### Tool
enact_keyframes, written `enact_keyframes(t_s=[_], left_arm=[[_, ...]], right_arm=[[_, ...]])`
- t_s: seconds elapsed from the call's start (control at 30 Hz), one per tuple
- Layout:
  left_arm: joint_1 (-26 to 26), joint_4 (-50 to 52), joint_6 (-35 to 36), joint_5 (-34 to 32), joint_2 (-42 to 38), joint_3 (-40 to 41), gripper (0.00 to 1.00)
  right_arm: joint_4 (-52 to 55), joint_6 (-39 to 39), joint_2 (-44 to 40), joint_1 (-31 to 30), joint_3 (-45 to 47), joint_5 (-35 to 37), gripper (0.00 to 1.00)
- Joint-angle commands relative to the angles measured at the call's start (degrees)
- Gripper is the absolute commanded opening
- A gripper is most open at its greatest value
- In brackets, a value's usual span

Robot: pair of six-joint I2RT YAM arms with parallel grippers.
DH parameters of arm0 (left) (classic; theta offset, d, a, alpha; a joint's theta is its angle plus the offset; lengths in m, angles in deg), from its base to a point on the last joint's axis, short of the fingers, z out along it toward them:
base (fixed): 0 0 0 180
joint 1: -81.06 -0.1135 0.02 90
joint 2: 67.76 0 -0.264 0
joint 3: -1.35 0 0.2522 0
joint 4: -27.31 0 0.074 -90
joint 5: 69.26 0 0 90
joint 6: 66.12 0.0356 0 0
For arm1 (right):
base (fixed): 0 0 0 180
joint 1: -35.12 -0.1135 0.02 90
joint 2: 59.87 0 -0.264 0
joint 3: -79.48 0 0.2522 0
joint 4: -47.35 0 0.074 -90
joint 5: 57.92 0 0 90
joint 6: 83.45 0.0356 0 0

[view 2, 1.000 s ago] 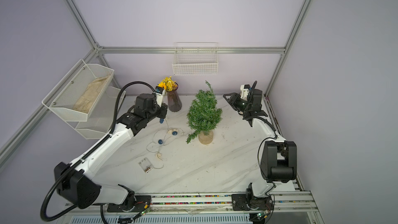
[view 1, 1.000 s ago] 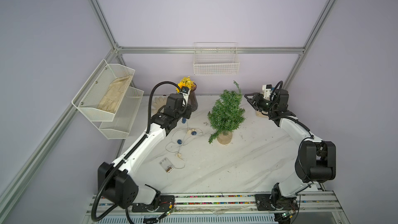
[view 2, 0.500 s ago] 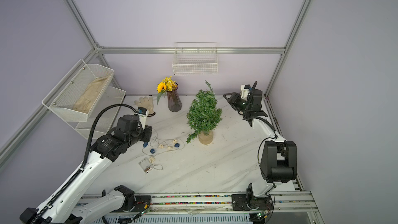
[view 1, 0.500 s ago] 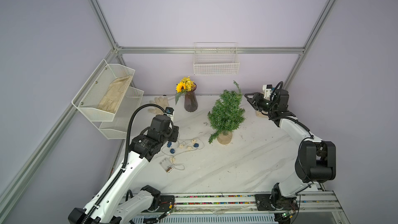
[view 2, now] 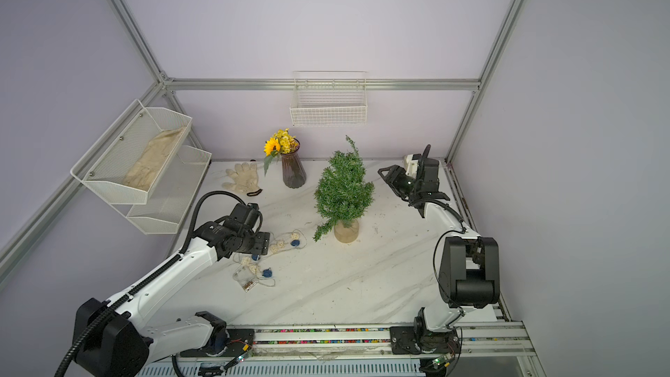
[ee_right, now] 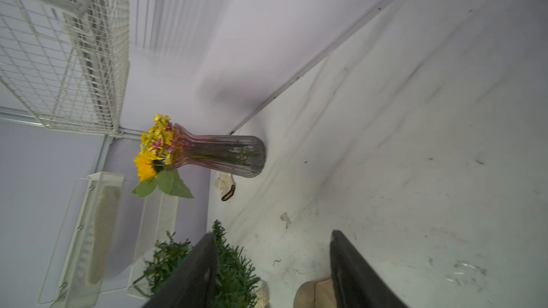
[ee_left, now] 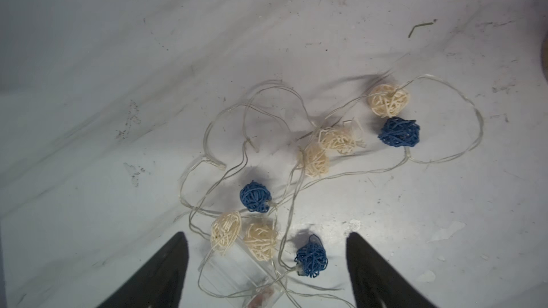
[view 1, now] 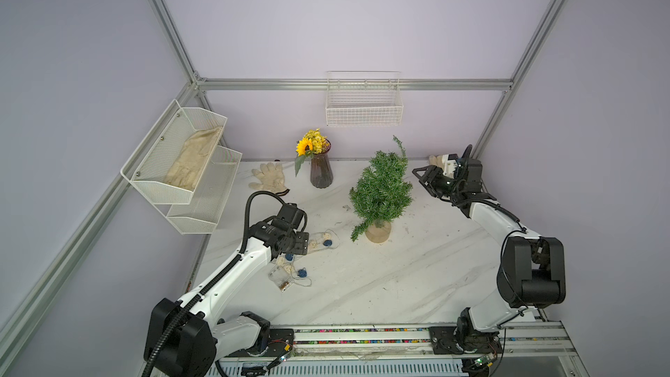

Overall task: Remove string lights from the small christmas tree
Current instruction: Adjust the light string at the center of the board.

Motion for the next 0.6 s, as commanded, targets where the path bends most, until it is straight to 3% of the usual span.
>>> enact_keyframes(t_s=[0.0, 0.03, 0.17, 0.27, 0.37, 0.57], left_arm=[[-0.48, -0.7, 0.03, -6.93, -3.75, -6.87, 0.97], [-0.44, -1.7, 0.26, -7.75, -4.52, -6.4, 0.97], [-0.43, -6.45, -1.81, -10.76, -7.34, -4.96, 0.99], [-0.44, -10.64, -4.27, -8.59, -9.46, -3.42, 1.0], [-0.48, -15.97, -1.06, -3.12, -11.78, 0.39, 1.0], [-0.44, -18.34, -0.05, -2.23, -14.32, 3.92, 1.0]], right_arm=[[5.97, -4.24, -4.69, 0.66, -0.13, 11.8, 0.9], [6.86, -5.05, -5.38, 0.66, -0.09, 14.27, 0.97], [11.79, -5.77, -6.79, 0.64, 0.18, 25.98, 0.97], [13.6, -6.92, -7.05, 0.65, 0.83, 31.78, 0.97], [10.11, -13.09, -7.69, 0.67, 3.47, 33.0, 0.97], [-8.52, -26.2, -9.51, 0.57, 15.41, 38.38, 0.97]])
